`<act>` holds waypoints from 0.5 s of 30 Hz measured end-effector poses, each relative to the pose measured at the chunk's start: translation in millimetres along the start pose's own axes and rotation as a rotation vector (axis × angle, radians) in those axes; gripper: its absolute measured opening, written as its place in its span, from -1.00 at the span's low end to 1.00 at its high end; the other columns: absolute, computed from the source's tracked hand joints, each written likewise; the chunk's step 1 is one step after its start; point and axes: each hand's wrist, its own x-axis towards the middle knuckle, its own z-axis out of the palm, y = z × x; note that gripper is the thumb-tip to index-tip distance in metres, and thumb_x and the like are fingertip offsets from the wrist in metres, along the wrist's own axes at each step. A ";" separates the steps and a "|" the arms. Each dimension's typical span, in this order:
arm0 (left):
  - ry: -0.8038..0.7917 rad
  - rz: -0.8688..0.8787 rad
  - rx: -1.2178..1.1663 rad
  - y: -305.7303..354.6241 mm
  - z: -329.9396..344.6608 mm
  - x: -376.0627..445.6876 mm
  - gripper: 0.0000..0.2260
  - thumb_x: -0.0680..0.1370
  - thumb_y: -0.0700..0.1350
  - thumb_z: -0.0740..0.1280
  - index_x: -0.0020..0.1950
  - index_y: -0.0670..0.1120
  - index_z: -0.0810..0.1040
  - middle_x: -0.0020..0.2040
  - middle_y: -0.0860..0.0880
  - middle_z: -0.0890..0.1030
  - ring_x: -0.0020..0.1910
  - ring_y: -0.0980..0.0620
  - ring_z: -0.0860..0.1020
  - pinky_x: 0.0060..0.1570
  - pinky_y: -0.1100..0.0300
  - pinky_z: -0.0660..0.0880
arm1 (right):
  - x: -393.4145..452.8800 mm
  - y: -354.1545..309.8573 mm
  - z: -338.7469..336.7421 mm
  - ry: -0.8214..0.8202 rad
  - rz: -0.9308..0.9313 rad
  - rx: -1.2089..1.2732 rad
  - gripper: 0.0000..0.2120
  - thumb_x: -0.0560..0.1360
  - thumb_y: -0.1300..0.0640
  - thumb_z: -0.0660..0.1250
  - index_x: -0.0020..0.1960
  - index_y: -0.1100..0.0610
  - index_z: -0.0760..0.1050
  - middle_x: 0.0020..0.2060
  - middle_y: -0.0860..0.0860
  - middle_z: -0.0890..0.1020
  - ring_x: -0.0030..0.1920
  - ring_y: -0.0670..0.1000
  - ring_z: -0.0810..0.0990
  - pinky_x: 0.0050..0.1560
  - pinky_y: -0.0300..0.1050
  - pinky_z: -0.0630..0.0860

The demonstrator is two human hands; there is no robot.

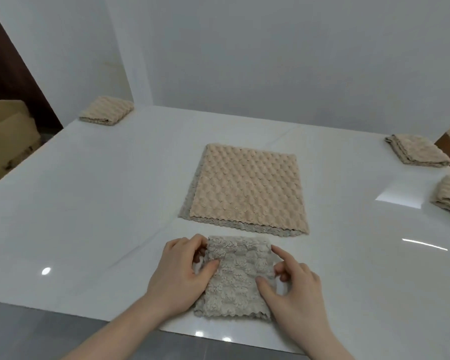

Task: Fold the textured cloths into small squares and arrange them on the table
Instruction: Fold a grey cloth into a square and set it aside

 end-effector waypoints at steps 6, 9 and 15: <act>-0.198 -0.287 -0.085 56.2 -26.5 -16.3 -0.92 0.53 0.07 0.33 -0.08 0.13 0.45 -0.17 0.19 0.57 -0.06 0.07 0.52 0.08 0.10 0.43 | 0.9 -59.7 -38.9 -0.238 0.436 0.252 -0.58 0.45 0.14 0.48 0.30 -0.02 0.55 -0.14 -0.05 0.69 -0.14 -0.09 0.67 -0.04 -0.14 0.62; -0.217 -0.434 -0.423 104.9 -65.0 -42.0 -0.92 0.57 -0.02 0.37 0.01 0.02 0.52 -0.09 0.05 0.66 -0.10 0.09 0.63 0.05 0.00 0.60 | -13.4 -109.2 -77.7 -0.245 0.476 0.319 -0.83 0.47 0.20 0.42 0.02 -0.02 0.66 -0.14 -0.02 0.74 -0.19 -0.03 0.71 -0.14 -0.08 0.67; -0.145 -0.539 -0.573 163.0 -134.4 -81.4 -0.89 0.61 -0.01 0.39 0.11 0.04 0.54 0.01 0.05 0.69 -0.05 0.05 0.68 0.10 0.06 0.60 | -40.0 -169.7 -144.8 -0.249 0.502 0.471 -0.88 0.50 0.20 0.42 -0.02 0.02 0.66 -0.11 -0.10 0.74 -0.12 -0.06 0.74 -0.09 -0.09 0.66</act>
